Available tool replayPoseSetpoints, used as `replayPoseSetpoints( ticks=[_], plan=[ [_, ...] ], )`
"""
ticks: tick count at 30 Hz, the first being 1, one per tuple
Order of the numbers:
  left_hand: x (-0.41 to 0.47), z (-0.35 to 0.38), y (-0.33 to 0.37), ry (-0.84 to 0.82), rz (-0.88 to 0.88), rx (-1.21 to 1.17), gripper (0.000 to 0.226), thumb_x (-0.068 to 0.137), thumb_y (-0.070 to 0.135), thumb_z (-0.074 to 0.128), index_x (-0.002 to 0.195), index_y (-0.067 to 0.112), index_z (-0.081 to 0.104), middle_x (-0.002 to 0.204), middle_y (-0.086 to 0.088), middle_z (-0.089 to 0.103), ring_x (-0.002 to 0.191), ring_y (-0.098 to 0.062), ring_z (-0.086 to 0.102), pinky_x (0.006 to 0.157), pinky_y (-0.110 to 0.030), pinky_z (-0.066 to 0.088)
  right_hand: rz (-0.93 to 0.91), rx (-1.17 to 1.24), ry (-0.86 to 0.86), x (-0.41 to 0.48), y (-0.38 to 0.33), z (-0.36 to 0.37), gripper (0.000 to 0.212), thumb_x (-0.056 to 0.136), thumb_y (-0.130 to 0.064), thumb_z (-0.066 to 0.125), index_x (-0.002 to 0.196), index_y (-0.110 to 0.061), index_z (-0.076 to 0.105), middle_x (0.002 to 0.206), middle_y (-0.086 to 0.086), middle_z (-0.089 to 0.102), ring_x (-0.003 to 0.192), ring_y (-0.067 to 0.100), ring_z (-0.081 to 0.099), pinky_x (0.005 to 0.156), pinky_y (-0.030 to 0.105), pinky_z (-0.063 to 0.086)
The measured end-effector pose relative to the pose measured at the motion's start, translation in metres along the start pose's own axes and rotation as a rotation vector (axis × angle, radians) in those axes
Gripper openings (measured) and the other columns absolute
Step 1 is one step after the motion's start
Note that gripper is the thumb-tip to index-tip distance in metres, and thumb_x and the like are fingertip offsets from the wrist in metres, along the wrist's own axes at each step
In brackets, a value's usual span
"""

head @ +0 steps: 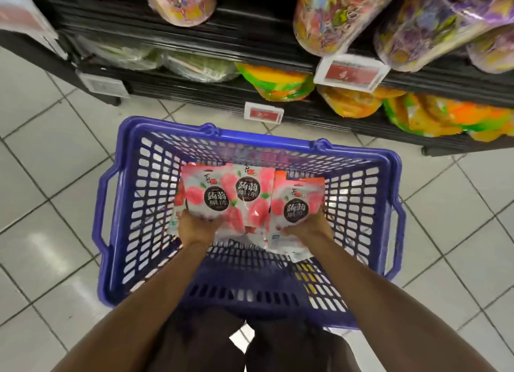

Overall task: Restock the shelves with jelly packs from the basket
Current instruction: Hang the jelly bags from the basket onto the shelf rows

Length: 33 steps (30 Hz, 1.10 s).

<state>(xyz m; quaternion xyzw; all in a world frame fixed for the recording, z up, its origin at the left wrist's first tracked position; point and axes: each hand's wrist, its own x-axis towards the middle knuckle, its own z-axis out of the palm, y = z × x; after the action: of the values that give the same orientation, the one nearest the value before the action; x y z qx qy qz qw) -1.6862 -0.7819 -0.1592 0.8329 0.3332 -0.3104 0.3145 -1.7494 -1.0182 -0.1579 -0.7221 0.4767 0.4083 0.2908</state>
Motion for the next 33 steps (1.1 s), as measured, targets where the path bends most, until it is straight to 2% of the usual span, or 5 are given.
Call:
replayPoseSetpoints(
  ticks=[4, 9, 17, 23, 33],
  plan=[
    [-0.029, -0.028, 0.009, -0.235, -0.085, -0.172, 0.043, 0.072, 0.013, 0.084, 0.108, 0.001, 0.065, 0.083, -0.006, 0.064, 0.069, -0.014, 0.061, 0.058, -0.024, 0.051, -0.019, 0.202, 0.001, -0.032, 0.009, -0.011, 0.062, 0.068, -0.034, 0.086, 0.119, -0.011, 0.061, 0.114, 0.007, 0.070, 0.105, 0.026, 0.066, 0.081, 0.025, 0.050],
    [-0.100, -0.090, 0.048, -0.427, -0.003, -0.384, 0.051, 0.064, -0.008, 0.083, 0.111, 0.006, 0.068, 0.110, -0.016, 0.072, 0.100, -0.026, 0.069, 0.095, -0.042, 0.052, -0.219, 0.799, -0.113, -0.131, 0.012, -0.046, 0.041, 0.068, -0.005, 0.086, 0.100, -0.022, 0.068, 0.088, -0.004, 0.071, 0.085, 0.016, 0.072, 0.060, 0.022, 0.053],
    [-0.259, -0.272, 0.145, -0.489, 0.174, -0.482, 0.051, 0.064, 0.000, 0.086, 0.112, 0.004, 0.070, 0.107, -0.019, 0.073, 0.102, -0.034, 0.069, 0.094, -0.046, 0.054, -0.345, 1.077, -0.154, -0.344, -0.021, -0.159, 0.073, 0.052, -0.038, 0.093, 0.102, 0.004, 0.059, 0.092, 0.025, 0.052, 0.099, 0.048, 0.060, 0.099, 0.064, 0.044],
    [-0.372, -0.408, 0.214, -0.478, 0.415, -0.571, 0.056, 0.055, 0.018, 0.088, 0.107, 0.012, 0.070, 0.096, -0.009, 0.077, 0.088, -0.024, 0.074, 0.071, -0.030, 0.060, -0.604, 1.191, -0.087, -0.500, -0.062, -0.251, 0.055, 0.075, -0.025, 0.077, 0.121, -0.005, 0.054, 0.128, 0.022, 0.060, 0.120, 0.033, 0.059, 0.096, 0.048, 0.051],
    [-0.484, -0.549, 0.301, -0.431, 0.776, -0.739, 0.062, 0.056, 0.015, 0.086, 0.114, 0.016, 0.066, 0.110, -0.014, 0.073, 0.102, -0.031, 0.069, 0.092, -0.045, 0.054, -1.083, 1.249, 0.014, -0.680, -0.116, -0.357, 0.039, 0.078, -0.029, 0.075, 0.116, -0.033, 0.066, 0.122, 0.007, 0.069, 0.115, 0.028, 0.065, 0.099, 0.050, 0.050]
  ],
)
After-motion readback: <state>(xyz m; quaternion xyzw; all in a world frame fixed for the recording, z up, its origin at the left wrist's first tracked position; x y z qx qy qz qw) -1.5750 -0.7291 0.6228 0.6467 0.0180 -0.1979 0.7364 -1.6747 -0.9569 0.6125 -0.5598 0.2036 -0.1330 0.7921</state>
